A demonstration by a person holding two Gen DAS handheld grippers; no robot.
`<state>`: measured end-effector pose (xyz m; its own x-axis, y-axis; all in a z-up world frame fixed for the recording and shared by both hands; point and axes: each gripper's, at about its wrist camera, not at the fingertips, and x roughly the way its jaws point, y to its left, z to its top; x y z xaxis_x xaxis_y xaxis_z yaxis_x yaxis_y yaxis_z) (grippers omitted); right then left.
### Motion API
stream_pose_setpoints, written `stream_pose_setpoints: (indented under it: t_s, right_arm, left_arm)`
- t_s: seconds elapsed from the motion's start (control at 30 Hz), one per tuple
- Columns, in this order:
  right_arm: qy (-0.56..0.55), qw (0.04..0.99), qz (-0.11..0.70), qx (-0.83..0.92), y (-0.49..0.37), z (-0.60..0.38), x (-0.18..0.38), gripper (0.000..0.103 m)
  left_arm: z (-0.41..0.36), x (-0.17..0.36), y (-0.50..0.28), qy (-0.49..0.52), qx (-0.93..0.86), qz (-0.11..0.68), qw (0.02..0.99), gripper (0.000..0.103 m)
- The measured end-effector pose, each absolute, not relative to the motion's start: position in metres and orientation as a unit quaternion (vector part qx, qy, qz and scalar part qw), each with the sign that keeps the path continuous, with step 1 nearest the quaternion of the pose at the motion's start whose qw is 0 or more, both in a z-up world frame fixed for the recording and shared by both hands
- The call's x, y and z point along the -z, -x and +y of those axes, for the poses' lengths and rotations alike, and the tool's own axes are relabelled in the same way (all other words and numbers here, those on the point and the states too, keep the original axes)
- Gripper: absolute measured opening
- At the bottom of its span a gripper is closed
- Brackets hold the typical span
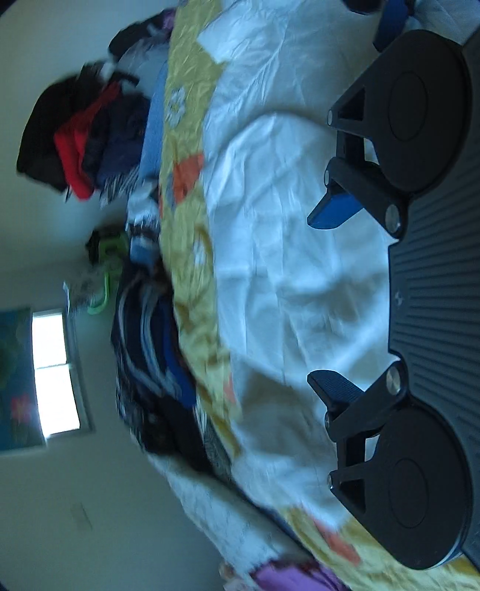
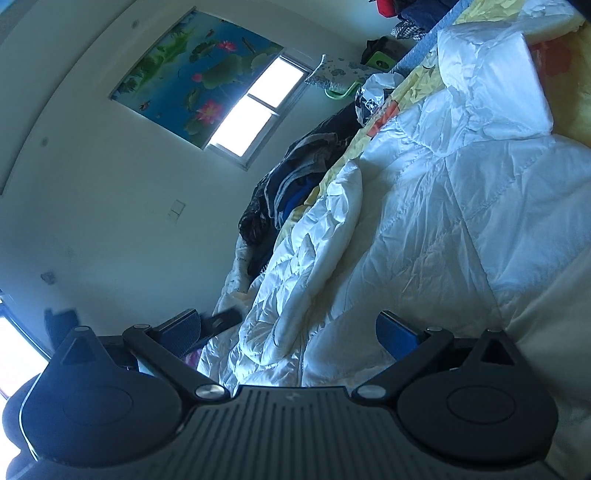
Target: Fold small clothes
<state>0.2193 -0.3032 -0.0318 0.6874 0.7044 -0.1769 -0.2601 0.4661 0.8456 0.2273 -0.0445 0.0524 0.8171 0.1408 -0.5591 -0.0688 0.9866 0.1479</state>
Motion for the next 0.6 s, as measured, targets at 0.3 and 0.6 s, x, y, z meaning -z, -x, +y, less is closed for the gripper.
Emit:
stream_pose_setpoints:
  t_s: [0.3,0.6]
  right_arm:
    - [-0.493,0.776,0.245,-0.307,-0.223,-0.323,0.042,0.103]
    - [-0.491,0.773,0.255,-0.310,-0.226,-0.323,0.041,0.103]
  left_arm:
    - [-0.075,0.001,-0.269,-0.083,-0.033,0.362,0.928,0.084]
    - [-0.050,0.013,-0.252,-0.014,-0.021,0.311,0.950,0.095]
